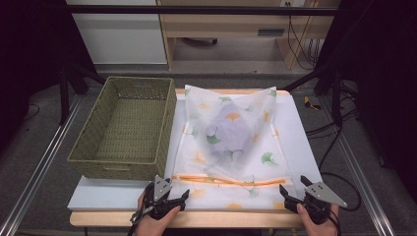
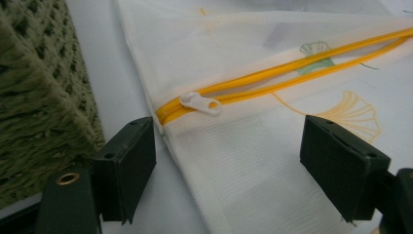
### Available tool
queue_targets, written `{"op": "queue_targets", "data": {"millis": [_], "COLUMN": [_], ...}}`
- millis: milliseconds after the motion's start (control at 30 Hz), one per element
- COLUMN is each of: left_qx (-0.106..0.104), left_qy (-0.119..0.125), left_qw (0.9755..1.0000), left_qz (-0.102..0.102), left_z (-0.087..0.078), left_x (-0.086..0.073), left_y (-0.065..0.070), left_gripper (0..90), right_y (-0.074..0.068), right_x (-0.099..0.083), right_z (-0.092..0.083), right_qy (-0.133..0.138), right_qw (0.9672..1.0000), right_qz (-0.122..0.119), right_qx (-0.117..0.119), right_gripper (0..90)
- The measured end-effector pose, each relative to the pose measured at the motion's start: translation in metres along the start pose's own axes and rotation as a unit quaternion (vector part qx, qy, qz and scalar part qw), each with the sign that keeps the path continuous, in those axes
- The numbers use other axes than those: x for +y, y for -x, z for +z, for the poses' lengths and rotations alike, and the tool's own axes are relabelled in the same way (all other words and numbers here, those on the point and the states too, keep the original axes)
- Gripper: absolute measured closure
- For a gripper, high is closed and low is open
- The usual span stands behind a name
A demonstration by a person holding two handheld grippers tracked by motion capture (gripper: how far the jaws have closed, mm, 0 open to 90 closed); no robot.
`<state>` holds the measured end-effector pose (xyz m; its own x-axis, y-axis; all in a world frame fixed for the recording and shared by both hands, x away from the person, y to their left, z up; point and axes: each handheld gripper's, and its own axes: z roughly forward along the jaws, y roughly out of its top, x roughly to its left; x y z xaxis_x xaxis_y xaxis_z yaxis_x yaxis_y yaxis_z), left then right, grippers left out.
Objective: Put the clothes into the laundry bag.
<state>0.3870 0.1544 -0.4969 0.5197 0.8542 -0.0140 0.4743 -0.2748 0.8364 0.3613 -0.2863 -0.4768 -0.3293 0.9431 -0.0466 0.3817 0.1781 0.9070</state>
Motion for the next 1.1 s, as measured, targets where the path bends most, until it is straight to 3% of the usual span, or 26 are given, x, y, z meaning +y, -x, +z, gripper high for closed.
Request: {"op": "queue_targets", "data": {"millis": [200, 333, 433, 667, 1100], "left_qx": [0.004, 0.003, 0.003, 0.004, 0.026], "left_qy": [-0.01, -0.008, -0.004, -0.001, -0.006], "left_qw": [0.9999, 1.0, 0.9999, 0.9999, 0.9996], "left_qz": [0.006, 0.002, -0.012, -0.011, -0.004], "left_z": [0.0035, 0.0047, 0.0058, 0.0065, 0.0074], "left_x": [-0.0002, 0.0007, 0.0015, 0.002, 0.0042], "left_y": [0.0, 0.0003, -0.0003, -0.0002, -0.0006], "left_gripper": [25.8, 30.1, 34.9, 41.9, 61.9], "right_y": [0.0002, -0.0007, -0.0008, 0.0003, -0.0032], "right_x": [0.0003, 0.0008, 0.0023, 0.0042, 0.006], "right_z": [-0.0007, -0.0007, -0.0011, -0.0039, -0.0031], "right_qy": [0.001, 0.0, 0.004, 0.01, 0.01], "right_qw": [1.0, 1.0, 1.0, 0.9999, 0.9999], "right_qz": [0.003, 0.003, 0.0, 0.003, -0.002], "right_qx": [0.001, 0.002, 0.004, 0.007, 0.014], "right_gripper": [19.8, 20.0, 20.1, 20.1, 20.3]}}
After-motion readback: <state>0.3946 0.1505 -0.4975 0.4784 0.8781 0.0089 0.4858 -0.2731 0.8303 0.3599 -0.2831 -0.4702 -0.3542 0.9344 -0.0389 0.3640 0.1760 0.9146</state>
